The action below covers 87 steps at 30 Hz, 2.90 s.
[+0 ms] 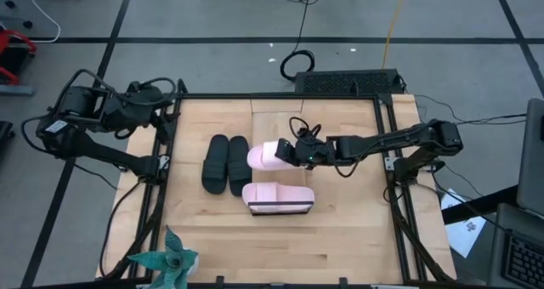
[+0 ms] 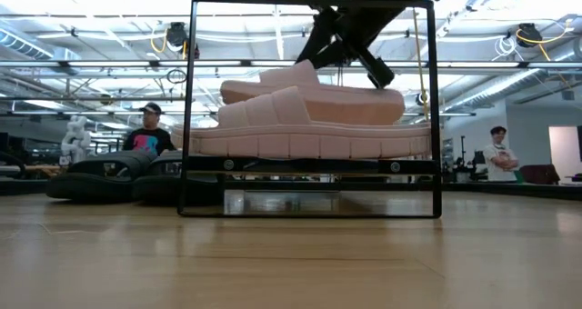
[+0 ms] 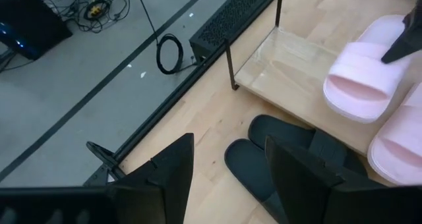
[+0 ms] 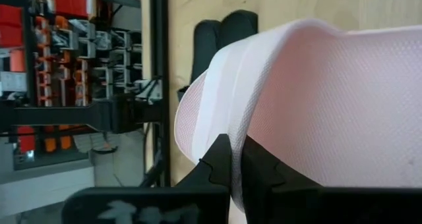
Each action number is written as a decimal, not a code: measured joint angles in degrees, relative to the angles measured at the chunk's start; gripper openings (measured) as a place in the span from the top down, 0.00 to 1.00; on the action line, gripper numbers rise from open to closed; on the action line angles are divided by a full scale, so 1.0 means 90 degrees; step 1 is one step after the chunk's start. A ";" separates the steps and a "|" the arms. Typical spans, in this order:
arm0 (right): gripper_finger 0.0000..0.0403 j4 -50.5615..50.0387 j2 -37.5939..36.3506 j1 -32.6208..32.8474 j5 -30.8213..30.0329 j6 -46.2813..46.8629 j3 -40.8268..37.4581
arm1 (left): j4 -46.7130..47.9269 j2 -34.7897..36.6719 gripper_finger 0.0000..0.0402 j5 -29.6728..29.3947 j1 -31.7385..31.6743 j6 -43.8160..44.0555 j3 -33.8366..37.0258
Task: Pick and place slides into the shelf
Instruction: Put the pink slipper on the shelf
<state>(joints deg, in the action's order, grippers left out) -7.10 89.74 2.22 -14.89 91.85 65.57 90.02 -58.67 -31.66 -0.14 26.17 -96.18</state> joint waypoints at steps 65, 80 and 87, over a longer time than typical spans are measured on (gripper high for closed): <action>1.00 0.1812 0.1330 0.0226 0.0115 -0.0102 -0.0339 | 0.0000 -0.0013 0.52 0.0008 0.0000 0.0000 0.0000; 1.00 0.1818 0.1374 0.0429 0.0079 0.0226 -0.0334 | 0.0000 -0.0012 0.52 0.0015 -0.0001 -0.0019 0.0000; 1.00 0.1788 0.1374 0.0471 -0.0027 0.0233 -0.0329 | 0.0000 -0.0012 0.52 0.0018 -0.0002 -0.0022 0.0000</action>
<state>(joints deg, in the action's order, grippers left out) 9.00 102.10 6.46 -15.13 93.95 62.61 90.02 -58.78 -31.50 -0.16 25.98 -96.18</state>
